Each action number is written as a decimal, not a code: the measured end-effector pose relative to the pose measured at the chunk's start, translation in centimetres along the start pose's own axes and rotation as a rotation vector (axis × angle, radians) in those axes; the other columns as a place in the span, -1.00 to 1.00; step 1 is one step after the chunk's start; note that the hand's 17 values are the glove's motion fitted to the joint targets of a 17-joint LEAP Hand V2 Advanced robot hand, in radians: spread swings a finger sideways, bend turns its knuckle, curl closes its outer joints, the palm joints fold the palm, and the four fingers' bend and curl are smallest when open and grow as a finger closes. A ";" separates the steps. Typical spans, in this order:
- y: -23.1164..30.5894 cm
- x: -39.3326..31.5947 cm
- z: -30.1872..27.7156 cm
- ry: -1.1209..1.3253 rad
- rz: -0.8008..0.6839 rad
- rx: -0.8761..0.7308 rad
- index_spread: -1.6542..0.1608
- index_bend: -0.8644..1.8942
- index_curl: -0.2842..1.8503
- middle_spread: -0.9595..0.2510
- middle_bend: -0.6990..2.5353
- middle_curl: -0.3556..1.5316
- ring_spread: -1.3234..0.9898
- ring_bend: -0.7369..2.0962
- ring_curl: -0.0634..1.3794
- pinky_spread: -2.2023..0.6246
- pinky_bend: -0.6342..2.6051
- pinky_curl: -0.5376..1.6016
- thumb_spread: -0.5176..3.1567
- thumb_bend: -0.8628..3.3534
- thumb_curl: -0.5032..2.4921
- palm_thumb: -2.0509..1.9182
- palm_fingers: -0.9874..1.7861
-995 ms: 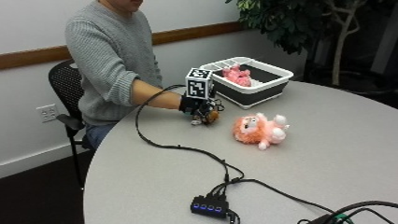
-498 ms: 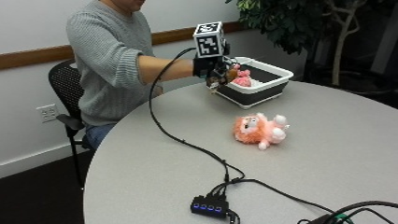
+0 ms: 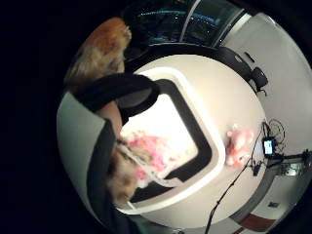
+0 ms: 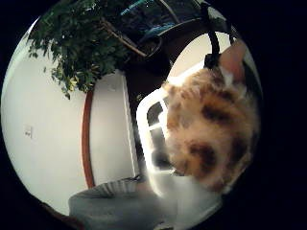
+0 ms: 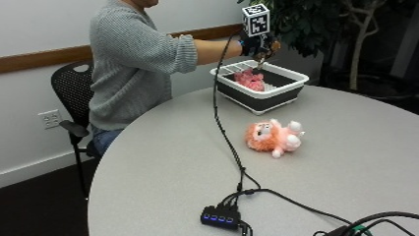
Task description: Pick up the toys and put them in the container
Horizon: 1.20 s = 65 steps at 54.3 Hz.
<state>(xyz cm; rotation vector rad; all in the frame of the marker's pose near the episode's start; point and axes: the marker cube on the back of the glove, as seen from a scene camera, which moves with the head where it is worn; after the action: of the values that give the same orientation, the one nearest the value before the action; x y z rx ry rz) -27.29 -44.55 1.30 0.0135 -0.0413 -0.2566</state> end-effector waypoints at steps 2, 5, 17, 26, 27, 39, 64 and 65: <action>-0.1 0.3 0.3 0.006 0.003 -0.001 0.39 -0.16 0.01 0.10 -0.17 0.08 -0.27 0.25 -0.08 0.27 0.03 -0.06 -0.33 -0.57 -0.05 0.34 0.28; -0.1 0.5 1.1 0.010 0.012 -0.002 0.38 -0.18 0.02 0.09 -0.18 0.09 -0.28 0.25 -0.07 0.27 0.04 -0.06 -0.32 -0.58 -0.04 0.34 0.26; 1.2 1.9 6.2 -0.100 0.092 -0.290 0.40 -0.29 -0.05 0.25 -0.46 -0.04 -0.11 -0.14 -0.21 0.44 0.14 -0.02 -0.14 -0.64 -0.19 0.12 -0.65; 2.1 2.6 6.4 -0.118 0.089 -0.300 0.46 -0.32 -0.23 0.41 -0.53 -0.19 0.05 -0.39 -0.47 0.55 0.03 -0.11 -0.09 -0.61 -0.29 0.04 -0.63; 2.2 2.7 6.4 -0.109 0.086 -0.302 0.46 -0.32 -0.24 0.41 -0.53 -0.20 0.06 -0.40 -0.48 0.56 0.02 -0.11 -0.09 -0.61 -0.29 0.04 -0.62; 3.2 5.5 5.3 -0.030 0.112 -0.318 0.48 -0.28 -0.34 0.45 -0.53 -0.32 0.12 -0.41 -0.58 0.60 -0.04 -0.15 -0.05 -0.60 -0.36 0.03 -0.57; 7.8 30.9 -3.5 0.097 0.549 -0.258 0.46 -0.25 -0.39 0.45 -0.52 -0.43 0.14 -0.40 -0.70 0.61 -0.09 -0.18 -0.04 -0.61 -0.44 0.01 -0.51; 7.9 31.5 -3.4 0.092 0.561 -0.261 0.46 -0.25 -0.39 0.44 -0.51 -0.43 0.14 -0.40 -0.71 0.61 -0.09 -0.18 -0.03 -0.61 -0.44 0.02 -0.51</action>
<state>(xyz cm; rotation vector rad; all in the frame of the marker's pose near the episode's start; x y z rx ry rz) 5.28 -44.83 -0.74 -0.2434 0.0806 0.3014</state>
